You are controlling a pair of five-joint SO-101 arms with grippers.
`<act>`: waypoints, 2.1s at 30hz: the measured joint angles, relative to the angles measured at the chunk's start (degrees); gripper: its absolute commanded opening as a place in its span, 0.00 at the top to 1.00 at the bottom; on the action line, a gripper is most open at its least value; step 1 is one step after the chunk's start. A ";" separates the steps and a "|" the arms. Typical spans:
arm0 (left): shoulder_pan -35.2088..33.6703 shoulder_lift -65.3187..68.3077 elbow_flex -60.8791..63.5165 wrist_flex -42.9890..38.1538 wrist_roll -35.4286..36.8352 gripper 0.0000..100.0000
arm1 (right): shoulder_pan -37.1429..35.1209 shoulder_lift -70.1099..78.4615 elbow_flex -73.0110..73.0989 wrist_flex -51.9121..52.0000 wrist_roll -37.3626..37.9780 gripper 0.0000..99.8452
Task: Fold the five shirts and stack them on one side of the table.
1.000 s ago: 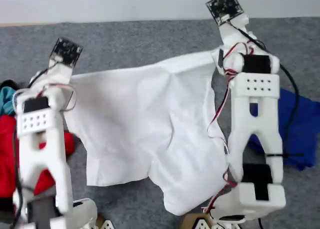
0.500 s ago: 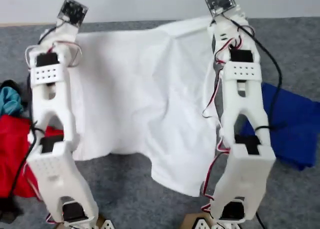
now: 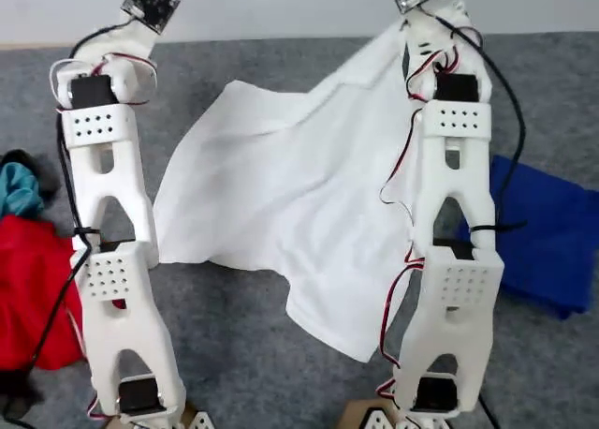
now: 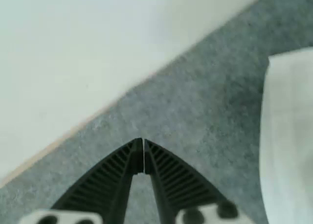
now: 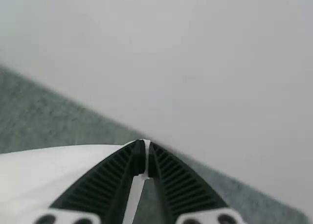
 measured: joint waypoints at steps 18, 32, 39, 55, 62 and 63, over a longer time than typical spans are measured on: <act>7.47 15.12 -0.97 -10.99 9.05 0.96 | -1.05 8.26 -0.18 19.78 0.00 0.99; 10.46 24.79 -1.49 -13.54 12.84 0.98 | -1.05 8.26 -0.18 21.45 0.00 0.99; 10.64 26.46 -2.46 -13.01 4.92 1.00 | -1.67 8.26 -0.18 21.45 0.00 0.99; 9.93 26.37 -26.73 6.59 15.82 0.91 | 1.14 8.35 -11.87 32.44 -9.05 0.71; 9.49 20.04 -26.99 17.49 18.37 0.91 | 1.76 8.26 -26.02 49.93 -9.49 0.71; 9.49 18.99 -26.99 20.04 18.81 0.91 | 1.76 8.26 -27.87 52.57 -9.49 0.71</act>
